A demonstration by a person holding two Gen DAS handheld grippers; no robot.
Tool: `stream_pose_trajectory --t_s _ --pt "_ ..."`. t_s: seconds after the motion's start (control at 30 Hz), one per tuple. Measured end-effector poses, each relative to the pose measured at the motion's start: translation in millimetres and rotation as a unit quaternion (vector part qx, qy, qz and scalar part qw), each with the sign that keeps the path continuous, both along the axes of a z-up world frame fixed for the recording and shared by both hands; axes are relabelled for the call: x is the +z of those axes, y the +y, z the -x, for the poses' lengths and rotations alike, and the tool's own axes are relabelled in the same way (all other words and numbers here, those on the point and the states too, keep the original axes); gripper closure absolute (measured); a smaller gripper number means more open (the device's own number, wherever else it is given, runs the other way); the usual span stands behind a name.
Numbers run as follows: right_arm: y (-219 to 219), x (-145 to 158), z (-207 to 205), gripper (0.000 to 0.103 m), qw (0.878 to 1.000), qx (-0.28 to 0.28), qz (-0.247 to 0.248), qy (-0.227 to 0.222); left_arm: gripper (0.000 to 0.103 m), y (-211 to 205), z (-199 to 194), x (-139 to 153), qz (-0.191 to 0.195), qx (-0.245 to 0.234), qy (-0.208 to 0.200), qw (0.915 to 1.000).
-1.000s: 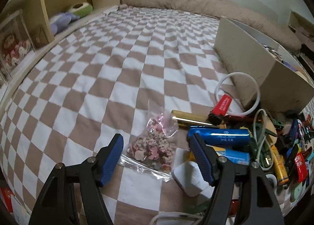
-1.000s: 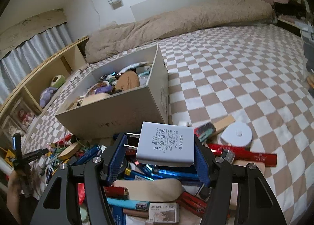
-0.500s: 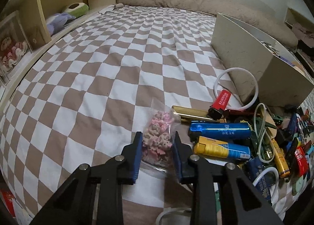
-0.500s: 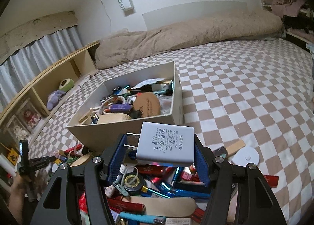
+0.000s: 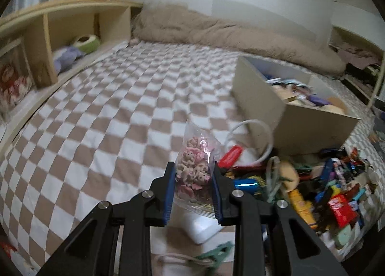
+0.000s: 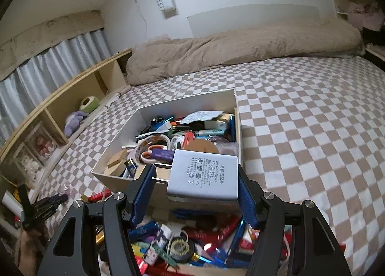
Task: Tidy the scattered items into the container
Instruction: 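Carry the white charger over the shoe box with the right tool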
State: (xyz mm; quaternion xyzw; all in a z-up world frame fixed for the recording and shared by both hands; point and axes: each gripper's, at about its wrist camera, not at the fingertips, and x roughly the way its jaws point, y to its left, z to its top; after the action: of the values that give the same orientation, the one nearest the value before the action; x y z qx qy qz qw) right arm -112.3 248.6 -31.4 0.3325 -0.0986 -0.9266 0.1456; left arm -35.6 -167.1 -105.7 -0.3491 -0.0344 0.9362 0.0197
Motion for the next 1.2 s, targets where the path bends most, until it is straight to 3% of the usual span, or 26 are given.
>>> stream_pose_trajectory --t_s 0.1,0.23,0.4,0.63,0.73,0.83,0.9,0.93,1.2 --pt "-9 8 22 0.038 0.998 0.005 -0.062 -0.002 0.076 10 -2 5 -0.01 -0.025 0.007 0.9996" --pt "-24 12 54 0.038 0.986 0.014 -0.165 -0.009 0.076 19 -1 1 -0.018 -0.049 -0.001 0.9987" --pt "-41 4 92 0.038 0.971 0.028 -0.233 -0.038 0.076 32 1 -5 -0.019 -0.07 -0.013 0.9973" --pt "-49 -15 137 0.038 0.981 0.018 -0.154 -0.121 0.076 36 -3 -2 -0.038 -0.088 -0.005 0.9954" --pt "-51 -22 146 0.039 0.978 -0.003 -0.154 -0.139 0.076 38 -3 -3 -0.043 -0.094 -0.005 0.9946" --pt "-51 -23 151 0.036 0.976 -0.013 -0.157 -0.149 0.076 40 -2 -5 -0.043 -0.099 -0.008 0.9941" --pt "-47 -20 152 0.02 0.976 -0.027 -0.159 -0.146 0.076 39 -1 -7 -0.045 -0.1 -0.01 0.9939" --pt "-46 -17 151 0.018 0.976 -0.033 -0.163 -0.138 0.076 39 0 -8 -0.045 -0.1 -0.01 0.9939" --pt "-41 -6 138 0.018 0.982 -0.028 -0.147 -0.116 0.076 34 1 -5 -0.06 -0.094 -0.004 0.9937"
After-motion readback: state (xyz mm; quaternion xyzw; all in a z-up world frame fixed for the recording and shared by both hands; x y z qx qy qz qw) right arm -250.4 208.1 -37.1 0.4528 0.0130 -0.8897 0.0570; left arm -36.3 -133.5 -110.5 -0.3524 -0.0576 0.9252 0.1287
